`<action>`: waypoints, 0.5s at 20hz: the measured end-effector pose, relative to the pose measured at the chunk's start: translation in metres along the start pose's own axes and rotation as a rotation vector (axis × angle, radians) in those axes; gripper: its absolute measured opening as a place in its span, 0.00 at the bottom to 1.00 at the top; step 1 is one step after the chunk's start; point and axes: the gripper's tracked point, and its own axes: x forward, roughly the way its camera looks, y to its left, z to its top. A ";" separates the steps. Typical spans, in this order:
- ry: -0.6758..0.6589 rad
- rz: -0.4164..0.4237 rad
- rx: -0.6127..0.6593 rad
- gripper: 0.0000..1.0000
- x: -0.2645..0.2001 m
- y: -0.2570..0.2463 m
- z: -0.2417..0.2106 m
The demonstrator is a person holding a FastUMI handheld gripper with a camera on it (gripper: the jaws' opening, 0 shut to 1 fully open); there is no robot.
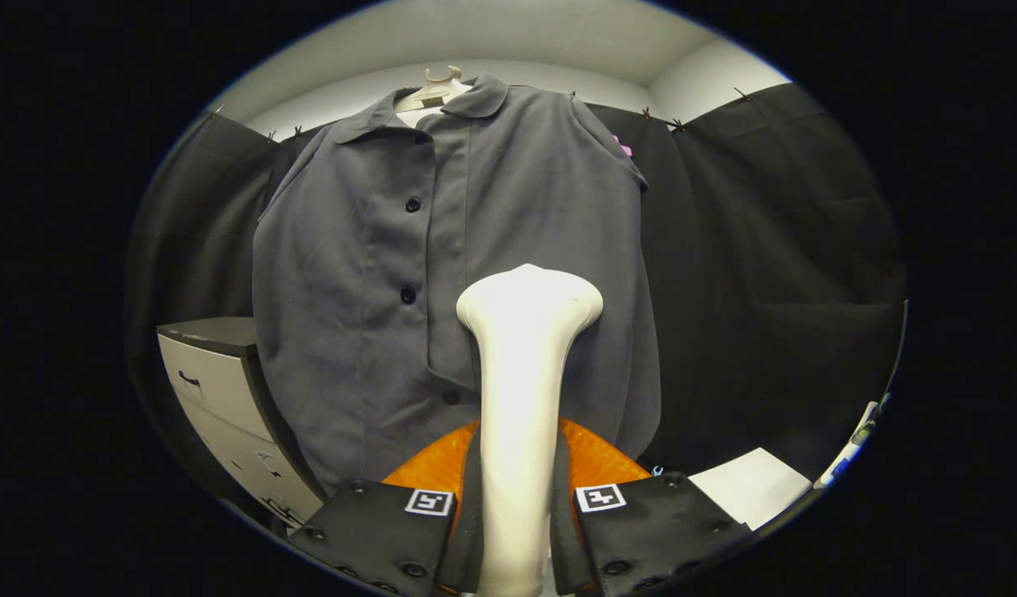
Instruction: Iron the clothes twice with a garment steamer, once on the left side and once on the right side.
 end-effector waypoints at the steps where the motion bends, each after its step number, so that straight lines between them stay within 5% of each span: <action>1: 0.012 0.000 0.001 0.40 -0.001 -0.001 -0.007; 10: 0.062 -0.005 0.008 0.40 -0.015 -0.005 -0.035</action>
